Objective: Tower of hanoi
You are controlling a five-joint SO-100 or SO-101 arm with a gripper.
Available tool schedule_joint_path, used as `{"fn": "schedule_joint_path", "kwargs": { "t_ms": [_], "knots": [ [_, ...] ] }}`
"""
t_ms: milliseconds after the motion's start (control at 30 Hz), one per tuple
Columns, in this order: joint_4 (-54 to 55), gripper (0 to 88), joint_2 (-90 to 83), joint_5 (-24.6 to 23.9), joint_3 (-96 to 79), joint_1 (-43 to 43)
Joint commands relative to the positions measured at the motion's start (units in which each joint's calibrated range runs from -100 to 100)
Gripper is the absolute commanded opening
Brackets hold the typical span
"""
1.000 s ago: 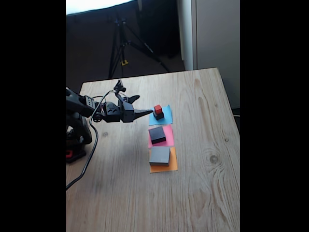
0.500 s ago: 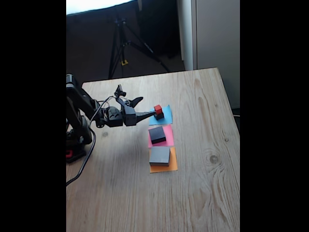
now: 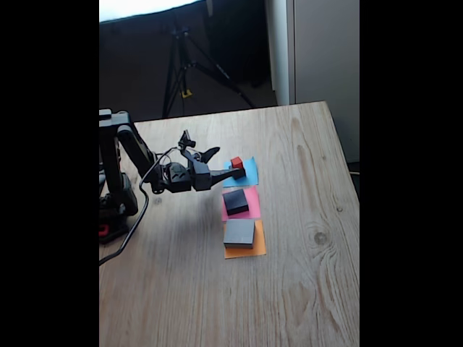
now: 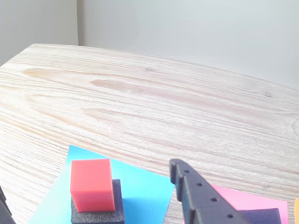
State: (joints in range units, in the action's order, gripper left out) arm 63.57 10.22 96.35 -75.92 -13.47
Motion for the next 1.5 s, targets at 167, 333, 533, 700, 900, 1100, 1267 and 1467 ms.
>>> {"fn": "schedule_joint_path", "kwargs": {
  "t_ms": [167,333,533,700,900,1100,1267,1467],
  "knots": [
    [-1.69,45.9,2.73,-0.37,5.74,-2.53],
    [-4.69,45.8,3.33,-1.54,7.74,-3.45],
    [-7.36,46.1,5.38,-2.21,11.11,-3.70],
    [-9.95,46.1,6.06,-3.21,13.56,-4.37],
    [-10.84,46.2,6.06,-3.88,14.29,-5.79],
    [-10.84,46.0,6.21,-3.88,14.20,-6.54],
    [-10.76,46.0,6.44,-3.71,14.29,-6.88],
    [-10.76,42.2,6.74,-2.54,14.20,-6.88]
  ]
}}
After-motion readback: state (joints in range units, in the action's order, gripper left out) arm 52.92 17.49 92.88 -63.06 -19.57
